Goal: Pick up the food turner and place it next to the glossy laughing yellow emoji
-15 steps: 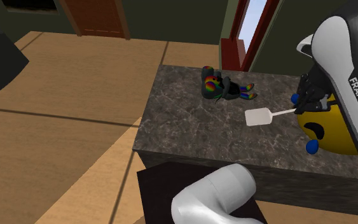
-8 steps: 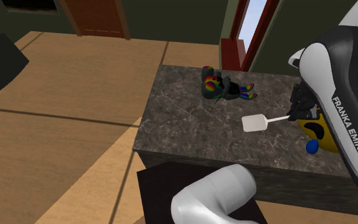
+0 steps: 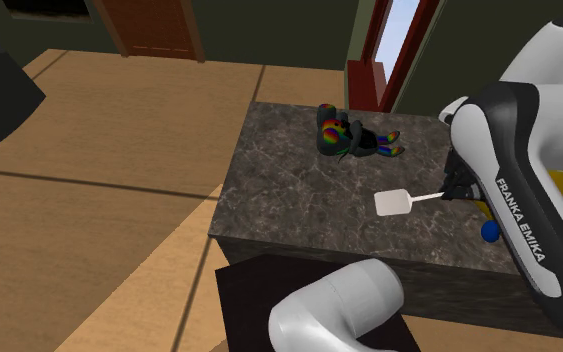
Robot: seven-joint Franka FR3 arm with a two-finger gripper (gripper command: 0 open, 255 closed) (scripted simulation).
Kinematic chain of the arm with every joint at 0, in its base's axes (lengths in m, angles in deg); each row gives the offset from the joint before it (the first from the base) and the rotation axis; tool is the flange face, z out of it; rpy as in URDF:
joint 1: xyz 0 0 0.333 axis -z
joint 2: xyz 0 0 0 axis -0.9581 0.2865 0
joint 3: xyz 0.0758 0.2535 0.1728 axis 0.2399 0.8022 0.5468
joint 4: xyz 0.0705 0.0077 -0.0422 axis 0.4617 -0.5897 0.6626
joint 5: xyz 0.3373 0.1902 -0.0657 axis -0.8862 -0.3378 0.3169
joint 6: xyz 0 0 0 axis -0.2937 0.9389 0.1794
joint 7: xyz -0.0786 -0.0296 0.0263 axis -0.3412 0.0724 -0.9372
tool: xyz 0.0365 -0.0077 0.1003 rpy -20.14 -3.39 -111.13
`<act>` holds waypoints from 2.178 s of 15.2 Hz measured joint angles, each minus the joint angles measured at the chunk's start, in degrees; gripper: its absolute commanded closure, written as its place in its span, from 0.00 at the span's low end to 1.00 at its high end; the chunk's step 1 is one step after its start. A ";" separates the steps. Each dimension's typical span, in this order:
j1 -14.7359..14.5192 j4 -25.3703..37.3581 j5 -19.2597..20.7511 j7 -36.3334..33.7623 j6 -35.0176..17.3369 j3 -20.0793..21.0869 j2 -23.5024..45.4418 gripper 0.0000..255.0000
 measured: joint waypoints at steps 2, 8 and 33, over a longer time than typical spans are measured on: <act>0.44 -1.58 0.83 -0.16 -0.92 -0.83 -0.72 1.00; 1.33 -5.68 3.31 -0.86 -3.78 -3.53 -2.15 1.00; 5.07 -19.47 18.24 -3.35 -16.48 -19.76 -4.49 1.00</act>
